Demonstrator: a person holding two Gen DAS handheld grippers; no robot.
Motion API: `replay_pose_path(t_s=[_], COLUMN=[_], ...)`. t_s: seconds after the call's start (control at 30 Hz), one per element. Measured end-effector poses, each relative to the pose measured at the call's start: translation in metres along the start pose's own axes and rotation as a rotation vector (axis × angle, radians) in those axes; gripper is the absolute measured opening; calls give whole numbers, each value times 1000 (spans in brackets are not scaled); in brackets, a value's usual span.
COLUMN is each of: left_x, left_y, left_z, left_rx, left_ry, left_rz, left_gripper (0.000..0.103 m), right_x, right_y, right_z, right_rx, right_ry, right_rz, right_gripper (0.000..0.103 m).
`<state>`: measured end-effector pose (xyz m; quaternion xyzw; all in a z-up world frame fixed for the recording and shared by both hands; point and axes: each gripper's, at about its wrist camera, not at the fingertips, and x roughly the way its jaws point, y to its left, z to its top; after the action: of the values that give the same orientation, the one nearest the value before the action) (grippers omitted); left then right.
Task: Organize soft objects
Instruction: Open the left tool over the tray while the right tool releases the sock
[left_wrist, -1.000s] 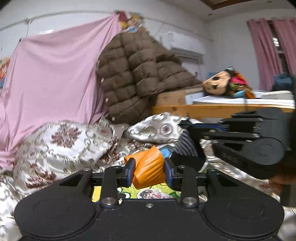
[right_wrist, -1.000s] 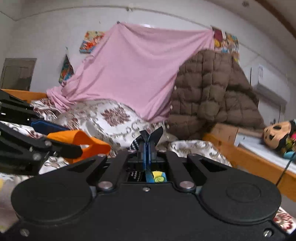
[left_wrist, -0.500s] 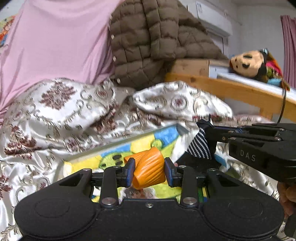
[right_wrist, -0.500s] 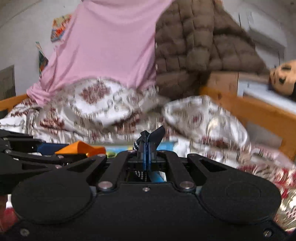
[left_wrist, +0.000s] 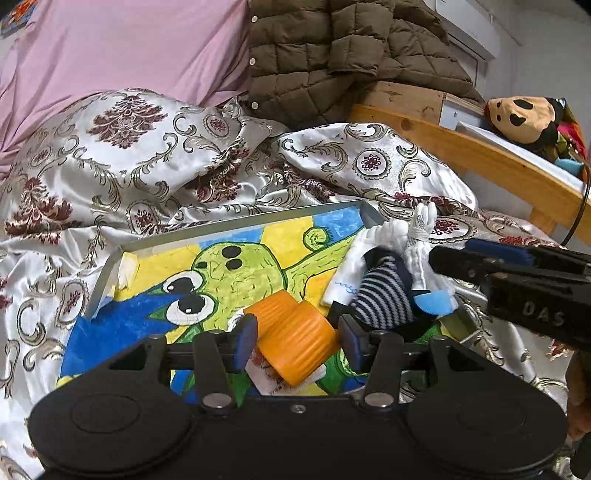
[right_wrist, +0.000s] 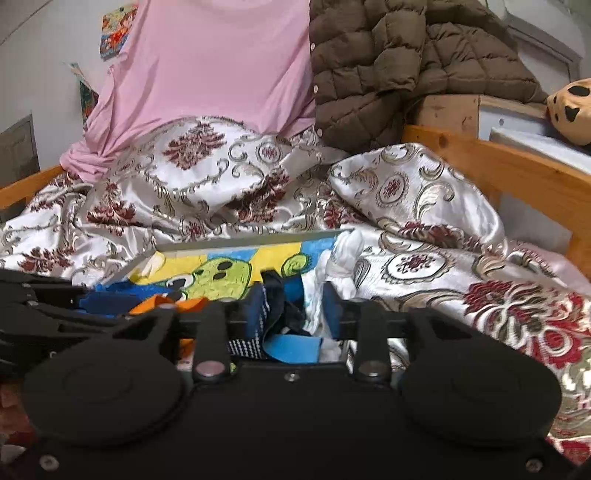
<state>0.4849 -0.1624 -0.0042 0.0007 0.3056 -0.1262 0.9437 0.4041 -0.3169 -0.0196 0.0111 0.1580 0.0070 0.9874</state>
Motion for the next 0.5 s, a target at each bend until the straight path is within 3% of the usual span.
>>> replay_pose_path(t_s=[0.1,0.17,0.3,0.4,0.47,0.5], left_x=[-12,-21,-40,-61,-78,-87], left_y=[0,-1,-3,-3,-2,-2], left_z=[0,1,4,6,6,6], left_rx=[-11,-14,-19,-34,-45,-49], left_ry=[-10,-19,-52,-92,-134,-158], left_rz=[-5,-4,12,23,34,42], left_gripper=[53,63,67,68,75,76], right_x=[-13,-22,-45,-66,-78,-85], right_y=[-2,-2,-2,3,6,8], right_z=[7,12,19,24,27,28], right_rx=[16,33,50,30,16,13], right_ry=[-22,-40,-82,-118,-147,-162], right_rz=[-6,-5,-6,-24,-33,-34], right_gripper=[43,54,65,79,91,92])
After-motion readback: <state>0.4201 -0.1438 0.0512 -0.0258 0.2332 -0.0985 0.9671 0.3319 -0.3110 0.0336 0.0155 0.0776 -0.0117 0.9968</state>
